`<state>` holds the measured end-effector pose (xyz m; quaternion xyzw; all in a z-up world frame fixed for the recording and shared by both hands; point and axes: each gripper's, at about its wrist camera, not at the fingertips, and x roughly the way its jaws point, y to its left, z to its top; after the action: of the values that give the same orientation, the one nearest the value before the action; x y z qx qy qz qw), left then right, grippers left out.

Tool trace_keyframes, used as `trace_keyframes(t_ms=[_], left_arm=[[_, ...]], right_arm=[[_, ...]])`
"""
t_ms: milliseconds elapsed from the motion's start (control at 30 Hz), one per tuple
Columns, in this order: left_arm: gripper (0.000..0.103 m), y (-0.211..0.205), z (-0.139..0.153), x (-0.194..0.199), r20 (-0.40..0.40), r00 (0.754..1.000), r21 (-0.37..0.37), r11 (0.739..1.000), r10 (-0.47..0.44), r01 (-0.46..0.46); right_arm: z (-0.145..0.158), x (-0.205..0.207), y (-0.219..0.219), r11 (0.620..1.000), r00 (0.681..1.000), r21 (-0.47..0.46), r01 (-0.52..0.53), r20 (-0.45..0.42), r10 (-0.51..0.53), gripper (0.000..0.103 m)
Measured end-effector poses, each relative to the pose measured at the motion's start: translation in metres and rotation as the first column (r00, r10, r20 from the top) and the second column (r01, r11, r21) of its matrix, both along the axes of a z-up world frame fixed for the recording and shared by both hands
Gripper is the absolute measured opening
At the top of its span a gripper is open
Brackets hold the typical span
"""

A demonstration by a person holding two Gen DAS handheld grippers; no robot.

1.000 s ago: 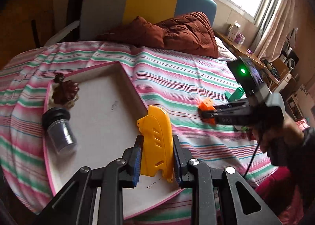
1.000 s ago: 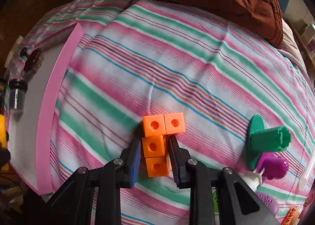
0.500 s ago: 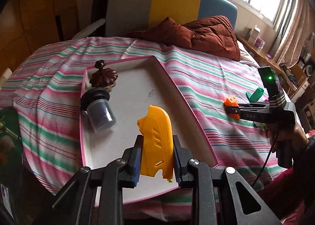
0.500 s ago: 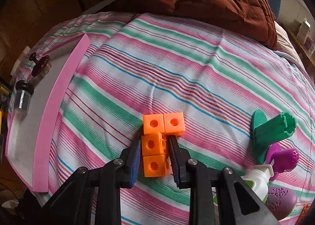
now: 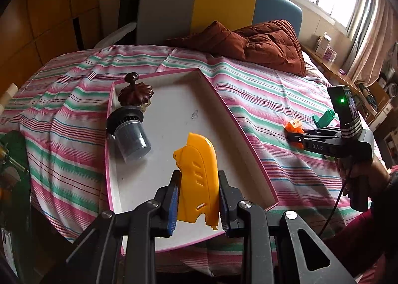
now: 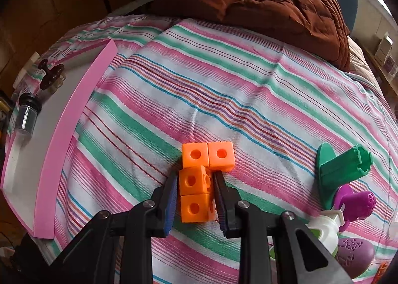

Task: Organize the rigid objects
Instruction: 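Lower the yellow piece into the tray and open the left gripper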

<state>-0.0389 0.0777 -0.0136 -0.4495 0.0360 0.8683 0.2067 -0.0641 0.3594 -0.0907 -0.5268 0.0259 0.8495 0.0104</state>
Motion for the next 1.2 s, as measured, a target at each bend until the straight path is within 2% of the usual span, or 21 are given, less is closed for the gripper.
trace_keyframes(t_ms=[233, 367, 600, 867, 1200], left_arm=[[0.027, -0.005, -0.006, -0.005, 0.055, 0.998, 0.055, 0.998, 0.003, -0.006], [0.027, -0.012, -0.007, -0.019, 0.124, 0.992, 0.143, 0.989, 0.015, -0.033], [0.027, -0.013, 0.006, -0.066, 0.123, 0.991, 0.227, 0.971, 0.042, -0.070], [0.027, 0.012, -0.006, -0.127, 0.102, 0.992, 0.166, 0.982, 0.069, -0.085], [0.028, 0.033, -0.039, -0.190, 0.119, 0.987, 0.038, 0.993, 0.108, -0.113]], right_arm=[[0.004, 0.007, -0.002, 0.999, 1.000, 0.036, -0.015, -0.005, 0.015, 0.027], [0.004, 0.008, -0.005, 0.999, 1.000, 0.049, -0.017, -0.007, 0.017, 0.027], [0.006, 0.007, -0.007, 0.998, 1.000, 0.061, -0.021, -0.006, 0.022, 0.027], [0.008, 0.006, -0.007, 0.998, 1.000, 0.059, -0.023, -0.006, 0.023, 0.027], [0.010, 0.005, -0.008, 0.998, 1.000, 0.062, -0.025, -0.007, 0.025, 0.027]])
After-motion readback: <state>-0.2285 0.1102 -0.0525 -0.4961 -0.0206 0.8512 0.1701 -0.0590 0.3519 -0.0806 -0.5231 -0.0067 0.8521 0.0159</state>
